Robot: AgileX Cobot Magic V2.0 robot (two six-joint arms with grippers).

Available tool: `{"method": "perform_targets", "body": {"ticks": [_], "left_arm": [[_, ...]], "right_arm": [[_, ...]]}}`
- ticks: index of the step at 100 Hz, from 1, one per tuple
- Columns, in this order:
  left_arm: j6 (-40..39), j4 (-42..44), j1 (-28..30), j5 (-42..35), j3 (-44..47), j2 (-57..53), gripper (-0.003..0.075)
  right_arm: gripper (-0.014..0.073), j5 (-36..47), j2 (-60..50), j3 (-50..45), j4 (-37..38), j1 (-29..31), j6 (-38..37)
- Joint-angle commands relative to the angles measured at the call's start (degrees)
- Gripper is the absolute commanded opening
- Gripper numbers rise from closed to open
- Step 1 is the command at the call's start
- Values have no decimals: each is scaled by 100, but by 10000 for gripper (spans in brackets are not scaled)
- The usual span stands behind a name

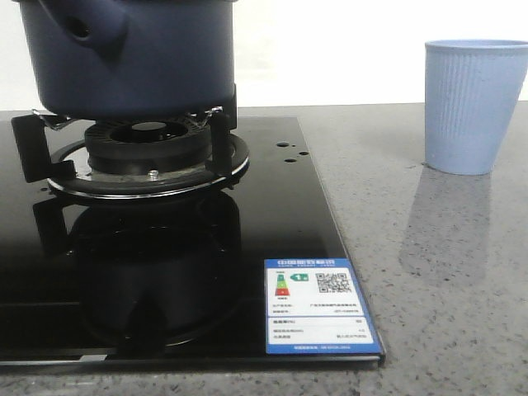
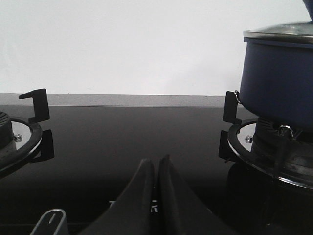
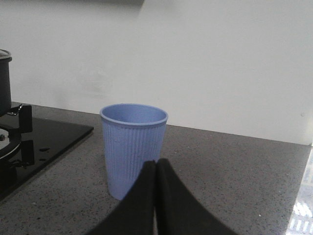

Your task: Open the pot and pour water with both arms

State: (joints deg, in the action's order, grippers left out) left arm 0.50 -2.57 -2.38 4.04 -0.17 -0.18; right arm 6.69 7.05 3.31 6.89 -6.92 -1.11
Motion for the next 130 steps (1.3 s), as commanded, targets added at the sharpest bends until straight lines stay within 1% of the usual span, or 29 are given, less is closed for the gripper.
{"method": "perform_targets", "body": {"ticks": [1,25,32,39,47,51,55,66,70,73,80,100,121,130], "left_arm": [[-50,-7,34,-404,89,-140,-16],[-50,-7,34,-404,89,-140,-16],[-50,-7,34,-404,89,-140,-16],[-50,-7,34,-404,89,-140,-16],[-50,-7,34,-404,89,-140,-16],[-50,-7,34,-404,89,-140,-16],[-50,-7,34,-404,89,-140,-16],[-50,-7,34,-404,89,-140,-16],[-50,-7,34,-404,89,-140,-16],[-50,-7,34,-404,89,-140,-16],[-50,-7,34,-404,89,-140,-16],[-50,-7,34,-404,89,-137,-16],[-50,-7,34,-404,89,-137,-16],[-50,-7,34,-404,89,-137,-16]], "right_arm": [[-64,408,31,145,-5,33,-6],[-64,419,31,145,-5,33,-6],[-64,315,31,123,-5,33,-6],[-64,-104,31,113,-117,33,-6],[-64,-1165,21,101,-251,33,-6],[-64,-1442,-7,53,-251,33,-6],[-64,-1442,-82,-67,-251,33,-6],[-64,-981,-547,-500,-253,33,-6],[-64,-1375,-807,-473,-269,33,-6],[-64,-1370,-917,-487,-254,33,-6],[-64,-1236,-851,-487,-129,62,-6],[-64,-999,-888,-487,-137,242,-6],[-64,-930,-888,-487,-212,714,-6],[-64,-894,-888,-487,-241,788,-6]]}}
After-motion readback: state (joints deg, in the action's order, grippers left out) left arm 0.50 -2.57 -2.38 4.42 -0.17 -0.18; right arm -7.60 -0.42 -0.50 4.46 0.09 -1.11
